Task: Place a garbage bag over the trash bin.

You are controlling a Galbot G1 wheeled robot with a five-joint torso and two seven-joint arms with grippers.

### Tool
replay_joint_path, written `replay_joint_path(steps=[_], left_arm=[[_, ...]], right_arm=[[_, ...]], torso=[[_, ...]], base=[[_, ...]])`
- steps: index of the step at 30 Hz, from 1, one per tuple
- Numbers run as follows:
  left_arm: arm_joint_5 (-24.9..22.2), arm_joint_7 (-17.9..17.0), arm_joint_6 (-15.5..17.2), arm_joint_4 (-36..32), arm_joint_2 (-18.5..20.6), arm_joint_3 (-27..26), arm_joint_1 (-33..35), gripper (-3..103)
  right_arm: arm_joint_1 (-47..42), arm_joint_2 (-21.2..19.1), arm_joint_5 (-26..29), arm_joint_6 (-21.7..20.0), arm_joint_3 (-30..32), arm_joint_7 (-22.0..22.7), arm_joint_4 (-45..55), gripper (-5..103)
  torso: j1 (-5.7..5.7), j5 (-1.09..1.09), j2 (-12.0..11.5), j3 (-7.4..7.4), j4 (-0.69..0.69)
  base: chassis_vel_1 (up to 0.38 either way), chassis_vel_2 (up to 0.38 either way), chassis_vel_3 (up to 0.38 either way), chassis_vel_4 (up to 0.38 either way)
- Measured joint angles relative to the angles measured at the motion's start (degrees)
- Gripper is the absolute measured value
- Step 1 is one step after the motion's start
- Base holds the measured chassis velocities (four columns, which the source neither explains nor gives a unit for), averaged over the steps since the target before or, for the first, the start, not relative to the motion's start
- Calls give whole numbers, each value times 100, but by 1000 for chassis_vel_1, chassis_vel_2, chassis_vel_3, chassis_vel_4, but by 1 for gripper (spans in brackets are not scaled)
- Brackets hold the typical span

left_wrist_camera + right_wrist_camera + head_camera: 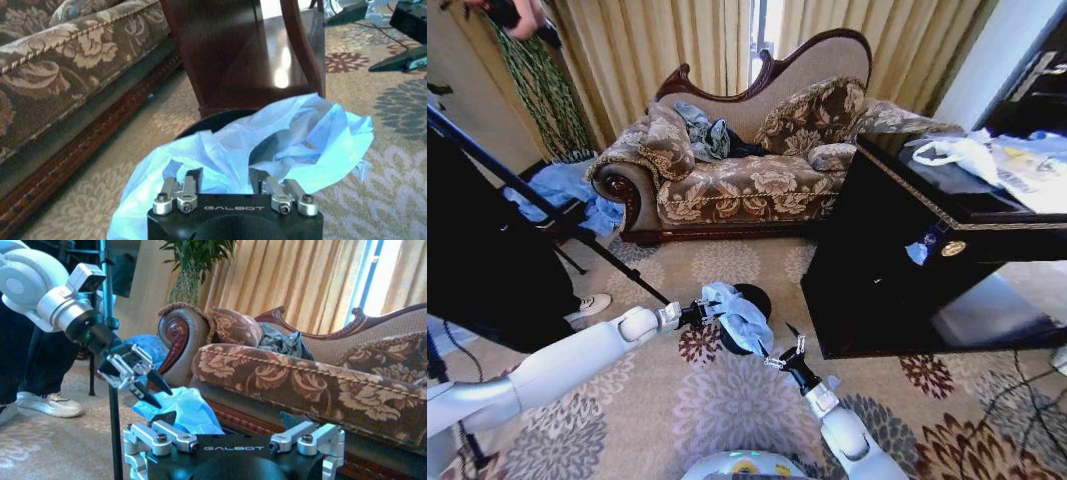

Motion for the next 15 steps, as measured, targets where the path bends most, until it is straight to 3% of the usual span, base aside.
replay_joint_path(steps=[2,7,15], left_arm=[[0,-11,42,36,-22,-6,22,60],[12,-71,73,177,-140,-12,49,72],[-12,-224,71,607,-534,15,-27,47]], right_arm=[[-2,-2,7,9,2,2,-14,100],[-9,-3,16,25,14,13,-38,100],[-35,-31,34,29,49,67,-42,100]], torso=[[0,0,0,0,0],[0,2,0,0,0],[0,0,0,0,-1]], base=[[0,0,0,0],[0,0,0,0],[0,0,0,0]])
